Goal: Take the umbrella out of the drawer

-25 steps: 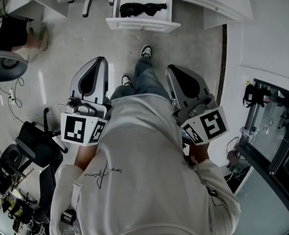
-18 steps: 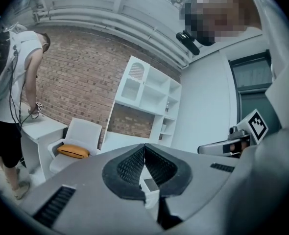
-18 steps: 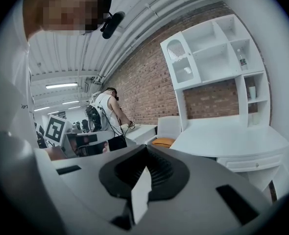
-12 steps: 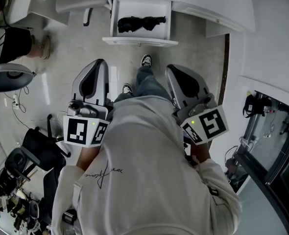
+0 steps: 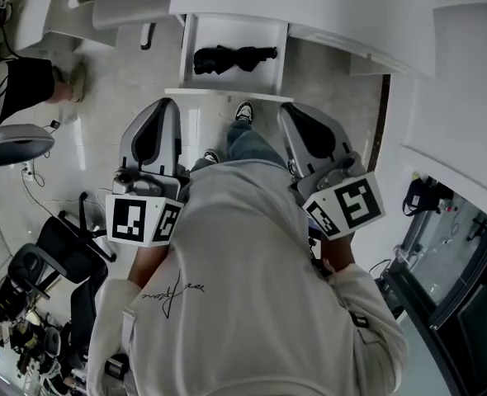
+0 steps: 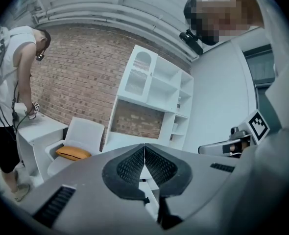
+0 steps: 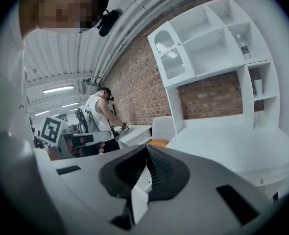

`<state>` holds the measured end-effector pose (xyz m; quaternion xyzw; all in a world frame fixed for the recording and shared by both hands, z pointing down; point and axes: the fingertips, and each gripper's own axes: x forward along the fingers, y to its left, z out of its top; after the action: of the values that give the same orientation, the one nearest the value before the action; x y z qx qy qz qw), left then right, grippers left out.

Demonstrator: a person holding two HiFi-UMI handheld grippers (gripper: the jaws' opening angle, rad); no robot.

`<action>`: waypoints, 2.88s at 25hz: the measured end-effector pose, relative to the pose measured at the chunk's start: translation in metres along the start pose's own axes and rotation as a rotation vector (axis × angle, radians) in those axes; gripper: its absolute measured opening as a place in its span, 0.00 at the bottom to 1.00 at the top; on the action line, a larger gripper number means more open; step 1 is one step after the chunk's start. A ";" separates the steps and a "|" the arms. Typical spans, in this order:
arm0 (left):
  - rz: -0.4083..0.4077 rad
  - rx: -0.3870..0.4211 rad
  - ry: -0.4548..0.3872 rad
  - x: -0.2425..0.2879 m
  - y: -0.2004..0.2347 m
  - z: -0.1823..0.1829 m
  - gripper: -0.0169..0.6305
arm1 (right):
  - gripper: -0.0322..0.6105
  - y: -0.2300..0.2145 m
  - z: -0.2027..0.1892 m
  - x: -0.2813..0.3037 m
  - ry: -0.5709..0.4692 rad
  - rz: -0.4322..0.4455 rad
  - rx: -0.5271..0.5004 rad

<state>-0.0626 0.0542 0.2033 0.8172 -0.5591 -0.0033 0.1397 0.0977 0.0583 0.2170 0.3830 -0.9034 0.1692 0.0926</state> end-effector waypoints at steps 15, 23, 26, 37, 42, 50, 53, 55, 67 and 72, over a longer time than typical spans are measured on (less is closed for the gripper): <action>0.139 0.006 0.030 0.051 0.008 -0.006 0.05 | 0.09 -0.073 -0.016 0.044 0.101 0.048 0.060; 0.156 -0.060 0.072 0.063 0.034 -0.025 0.05 | 0.09 -0.071 -0.037 0.076 0.205 0.044 0.049; 0.128 -0.074 0.073 0.072 0.038 -0.024 0.05 | 0.09 -0.065 -0.040 0.083 0.232 0.051 0.035; 0.057 0.007 0.139 0.085 0.035 -0.046 0.05 | 0.09 -0.074 -0.063 0.097 0.371 0.023 -0.042; 0.046 -0.002 0.168 0.087 0.033 -0.059 0.05 | 0.09 -0.076 -0.081 0.100 0.461 0.050 -0.106; 0.024 -0.035 0.176 0.092 0.028 -0.068 0.05 | 0.09 -0.078 -0.103 0.118 0.539 0.099 -0.249; 0.020 -0.044 0.182 0.092 0.032 -0.073 0.05 | 0.09 -0.076 -0.113 0.130 0.549 0.123 -0.232; 0.018 -0.050 0.189 0.093 0.034 -0.076 0.05 | 0.09 -0.078 -0.118 0.138 0.558 0.135 -0.231; 0.014 -0.082 0.219 0.097 0.037 -0.084 0.05 | 0.09 -0.085 -0.147 0.163 0.618 0.205 -0.370; 0.002 -0.088 0.234 0.103 0.039 -0.088 0.05 | 0.09 -0.089 -0.170 0.174 0.651 0.243 -0.410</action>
<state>-0.0452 -0.0330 0.3126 0.8044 -0.5393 0.0676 0.2397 0.0487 -0.0501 0.4471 0.1735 -0.8805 0.1075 0.4278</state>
